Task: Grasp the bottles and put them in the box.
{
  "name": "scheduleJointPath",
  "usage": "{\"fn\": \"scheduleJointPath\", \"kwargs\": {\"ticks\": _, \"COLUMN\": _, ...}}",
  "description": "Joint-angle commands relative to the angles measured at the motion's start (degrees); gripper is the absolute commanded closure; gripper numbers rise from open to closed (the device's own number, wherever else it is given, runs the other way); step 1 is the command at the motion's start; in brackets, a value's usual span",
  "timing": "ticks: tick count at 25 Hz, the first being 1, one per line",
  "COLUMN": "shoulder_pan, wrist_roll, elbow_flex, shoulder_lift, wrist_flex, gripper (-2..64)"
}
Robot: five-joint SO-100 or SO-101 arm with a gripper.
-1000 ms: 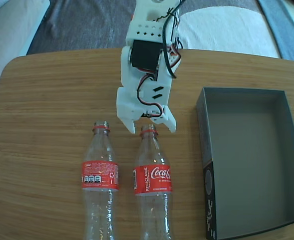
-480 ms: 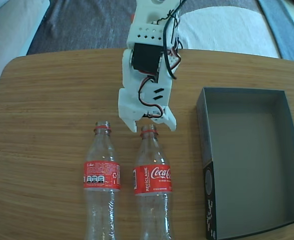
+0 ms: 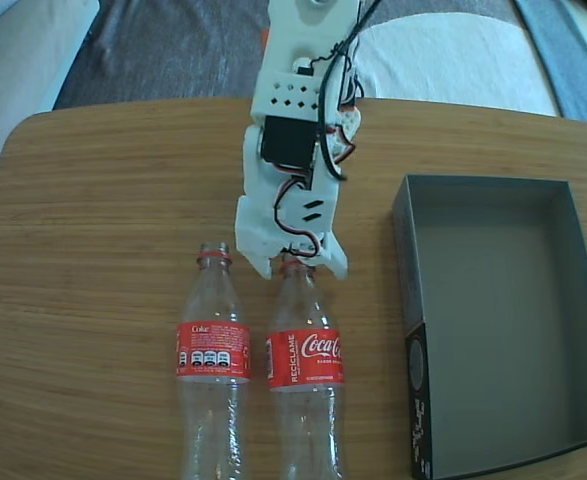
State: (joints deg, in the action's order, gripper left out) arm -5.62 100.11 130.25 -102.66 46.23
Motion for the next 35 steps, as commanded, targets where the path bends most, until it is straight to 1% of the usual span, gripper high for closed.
{"fn": "scheduleJointPath", "kwargs": {"ticks": 1, "shoulder_pan": 0.4, "wrist_roll": -0.2, "elbow_flex": -2.1, "shoulder_lift": 0.4, "wrist_flex": -0.2, "gripper": 18.1}}
{"fn": "scheduleJointPath", "kwargs": {"ticks": 13, "shoulder_pan": -0.1, "wrist_roll": -0.3, "elbow_flex": -3.2, "shoulder_lift": 3.1, "wrist_flex": -0.3, "gripper": 18.3}}
{"fn": "scheduleJointPath", "kwargs": {"ticks": 14, "shoulder_pan": -0.1, "wrist_roll": -0.4, "elbow_flex": -3.5, "shoulder_lift": 3.0, "wrist_flex": -0.3, "gripper": 19.2}}
{"fn": "scheduleJointPath", "kwargs": {"ticks": 15, "shoulder_pan": -0.1, "wrist_roll": -1.4, "elbow_flex": -4.0, "shoulder_lift": 3.0, "wrist_flex": -0.3, "gripper": 21.3}}
{"fn": "scheduleJointPath", "kwargs": {"ticks": 17, "shoulder_pan": -0.1, "wrist_roll": -4.6, "elbow_flex": -5.5, "shoulder_lift": 3.0, "wrist_flex": -0.3, "gripper": 28.6}}
{"fn": "scheduleJointPath", "kwargs": {"ticks": 21, "shoulder_pan": -0.2, "wrist_roll": -8.7, "elbow_flex": -7.5, "shoulder_lift": 2.6, "wrist_flex": -0.3, "gripper": 46.1}}
{"fn": "scheduleJointPath", "kwargs": {"ticks": 24, "shoulder_pan": -0.3, "wrist_roll": -9.6, "elbow_flex": -6.8, "shoulder_lift": 2.2, "wrist_flex": -0.2, "gripper": 59.1}}
{"fn": "scheduleJointPath", "kwargs": {"ticks": 25, "shoulder_pan": -0.3, "wrist_roll": -9.7, "elbow_flex": -6.8, "shoulder_lift": 2.2, "wrist_flex": 0.2, "gripper": 62.1}}
{"fn": "scheduleJointPath", "kwargs": {"ticks": 33, "shoulder_pan": -0.3, "wrist_roll": -9.8, "elbow_flex": -7.2, "shoulder_lift": 2.0, "wrist_flex": 0.5, "gripper": 61.8}}
{"fn": "scheduleJointPath", "kwargs": {"ticks": 35, "shoulder_pan": -0.3, "wrist_roll": -12.3, "elbow_flex": -8.3, "shoulder_lift": 1.9, "wrist_flex": 0.5, "gripper": 61.8}}
